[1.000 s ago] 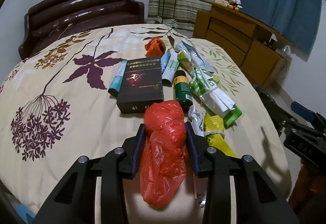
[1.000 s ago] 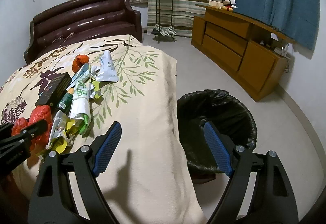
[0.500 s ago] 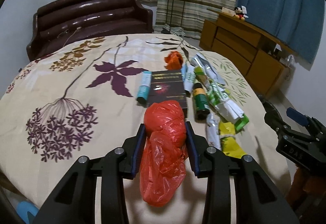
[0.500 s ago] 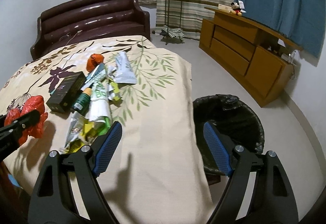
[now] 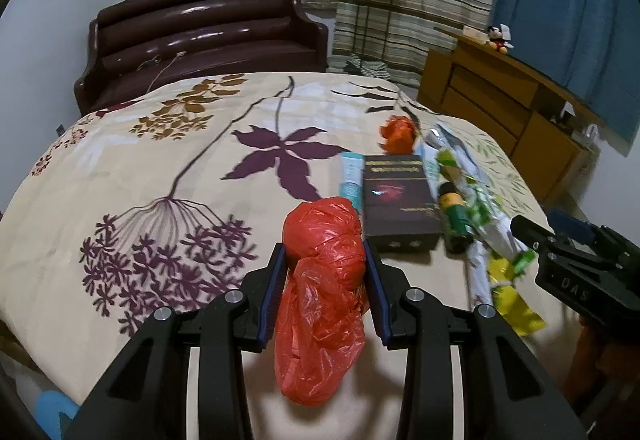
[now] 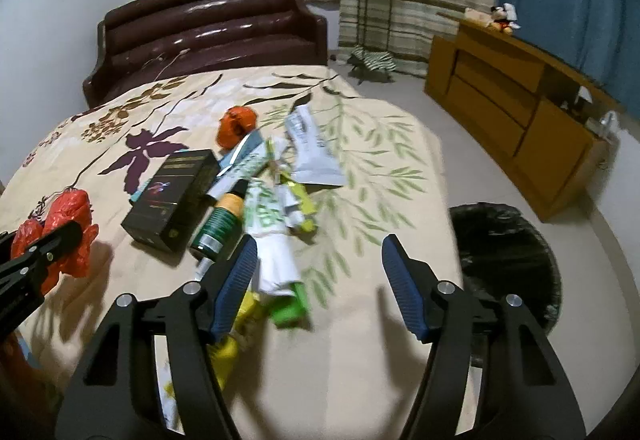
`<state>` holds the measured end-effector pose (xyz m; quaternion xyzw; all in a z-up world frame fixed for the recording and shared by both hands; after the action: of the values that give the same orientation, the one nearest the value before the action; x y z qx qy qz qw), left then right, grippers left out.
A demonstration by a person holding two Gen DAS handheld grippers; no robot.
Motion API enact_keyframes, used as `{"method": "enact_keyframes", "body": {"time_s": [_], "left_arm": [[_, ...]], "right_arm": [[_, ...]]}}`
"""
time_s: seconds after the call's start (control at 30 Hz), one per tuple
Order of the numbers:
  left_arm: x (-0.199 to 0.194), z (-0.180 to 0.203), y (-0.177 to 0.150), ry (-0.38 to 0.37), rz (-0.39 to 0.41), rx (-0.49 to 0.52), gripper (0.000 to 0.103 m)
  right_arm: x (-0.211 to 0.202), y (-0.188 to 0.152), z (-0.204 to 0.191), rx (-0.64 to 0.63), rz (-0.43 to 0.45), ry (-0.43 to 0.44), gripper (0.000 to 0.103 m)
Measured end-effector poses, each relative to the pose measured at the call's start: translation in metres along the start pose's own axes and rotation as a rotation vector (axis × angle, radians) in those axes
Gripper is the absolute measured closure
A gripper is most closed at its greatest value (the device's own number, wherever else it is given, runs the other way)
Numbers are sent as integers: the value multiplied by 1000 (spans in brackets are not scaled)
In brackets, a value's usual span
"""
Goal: Collect trash
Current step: 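Grasp the white-green packet with the right gripper, then carry both items over the black bin and open both grippers to drop them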
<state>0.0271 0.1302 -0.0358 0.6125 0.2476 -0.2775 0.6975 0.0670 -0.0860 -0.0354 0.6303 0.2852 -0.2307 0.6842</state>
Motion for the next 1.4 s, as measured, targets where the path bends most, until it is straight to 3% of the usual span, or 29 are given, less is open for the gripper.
{"method": "enact_keyframes", "body": {"time_s": [0.17,0.27,0.33,0.57,0.83,1.4], "left_arm": [[6,-10,5,6,-5,-18,65],[10,-11,5,-1,-10,-21,65],[13,-10,5,-6,-14,-21,65],[14,-4,3,-19,-20,-21,65],[7,25,8,-54,10,1,65],[15,161,26,-207,69,165,65]], "right_arm": [[13,2,-14,-28,-30,19,50],[19,1,-16,-29,-62,42,69],[22,-1,-16,-28,-78,56,76],[15,-5,-15,-32,-61,56,77],[-7,-3,13,5,-7,14,77],[-26,-11,140,167,47,-202,77]]}}
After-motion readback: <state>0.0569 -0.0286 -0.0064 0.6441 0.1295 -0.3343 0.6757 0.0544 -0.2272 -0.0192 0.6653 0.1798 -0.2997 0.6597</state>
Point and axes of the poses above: each gripper's, at about its wrist camera, not at the fingertips, and x roughly the way its jaws point, z to its right, y to its top, the point moved 3 cm from there along x, roughly the way its jaws point, and after that the axes turned 4 degrees about -y, right-handed, at the moved point
